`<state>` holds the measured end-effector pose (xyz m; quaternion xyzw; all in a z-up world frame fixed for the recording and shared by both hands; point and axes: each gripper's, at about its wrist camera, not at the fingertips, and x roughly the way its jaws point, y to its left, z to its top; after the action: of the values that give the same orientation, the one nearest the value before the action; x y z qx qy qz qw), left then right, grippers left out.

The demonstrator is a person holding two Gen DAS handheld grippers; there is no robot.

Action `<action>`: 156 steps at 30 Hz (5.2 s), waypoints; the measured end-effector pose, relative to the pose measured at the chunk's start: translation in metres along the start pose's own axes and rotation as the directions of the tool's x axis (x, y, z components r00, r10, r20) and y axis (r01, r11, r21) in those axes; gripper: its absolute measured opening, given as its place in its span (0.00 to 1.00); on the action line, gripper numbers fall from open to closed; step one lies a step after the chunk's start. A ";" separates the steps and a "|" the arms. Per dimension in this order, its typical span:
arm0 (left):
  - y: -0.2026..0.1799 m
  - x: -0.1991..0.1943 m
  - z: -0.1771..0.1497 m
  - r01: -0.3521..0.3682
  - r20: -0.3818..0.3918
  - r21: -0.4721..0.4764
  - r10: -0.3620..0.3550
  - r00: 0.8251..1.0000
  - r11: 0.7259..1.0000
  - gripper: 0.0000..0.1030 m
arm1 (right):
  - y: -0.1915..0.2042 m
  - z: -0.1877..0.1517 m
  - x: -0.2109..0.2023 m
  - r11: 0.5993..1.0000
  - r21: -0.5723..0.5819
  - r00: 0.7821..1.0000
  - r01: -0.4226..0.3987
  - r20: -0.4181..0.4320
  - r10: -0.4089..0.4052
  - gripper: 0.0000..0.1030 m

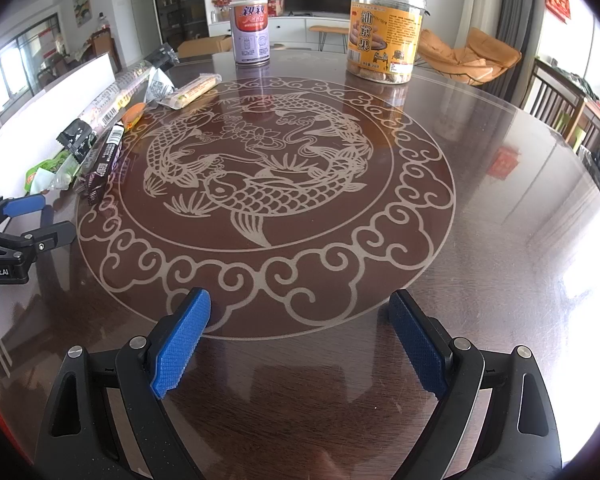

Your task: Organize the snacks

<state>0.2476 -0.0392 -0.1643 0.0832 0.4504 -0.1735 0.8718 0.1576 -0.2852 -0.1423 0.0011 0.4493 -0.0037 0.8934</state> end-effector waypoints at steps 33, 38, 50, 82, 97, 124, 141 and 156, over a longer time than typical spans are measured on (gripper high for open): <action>-0.005 -0.054 -0.063 0.087 -0.105 -0.059 -0.093 0.990 0.994 1.00 | 0.009 0.028 0.004 0.991 0.040 0.991 -0.130 -0.032 0.131 0.92; -0.006 -0.062 -0.080 0.028 -0.083 -0.049 -0.032 0.996 0.998 1.00 | 0.069 0.089 0.015 0.952 -0.004 0.951 -0.305 -0.047 0.304 0.89; -0.003 -0.072 -0.097 -0.031 -0.067 -0.041 0.028 0.997 0.999 1.00 | 0.153 0.132 0.084 0.937 -0.102 0.930 -0.334 -0.198 0.310 0.56; 0.018 0.012 0.154 -0.017 -0.024 0.026 0.018 1.000 1.000 0.78 | 0.006 0.025 0.003 0.980 0.065 0.978 -0.189 -0.080 0.194 0.41; 0.022 -0.011 0.113 0.268 -0.043 -0.071 -0.272 0.961 0.961 0.08 | -0.032 0.011 -0.009 0.950 0.198 0.968 -0.241 -0.022 0.250 0.18; -0.083 -0.034 -0.029 0.039 -0.098 0.126 -0.026 0.995 0.991 0.35 | -0.030 0.002 -0.039 0.994 0.064 0.986 -0.093 -0.136 0.101 0.59; -0.054 -0.048 -0.033 0.205 -0.060 -0.020 -0.206 0.977 0.978 0.55 | -0.048 -0.003 -0.041 0.994 0.085 0.981 -0.073 -0.175 0.087 0.64; -0.026 -0.085 -0.036 0.387 0.130 -0.118 -0.372 0.919 0.915 0.17 | -0.047 -0.004 -0.064 0.974 0.177 0.984 -0.143 -0.082 0.159 0.18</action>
<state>0.1650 -0.0330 -0.1158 -0.0768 0.4225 -0.3112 0.8478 0.1162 -0.3321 -0.0931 0.1120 0.4881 0.0258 0.8652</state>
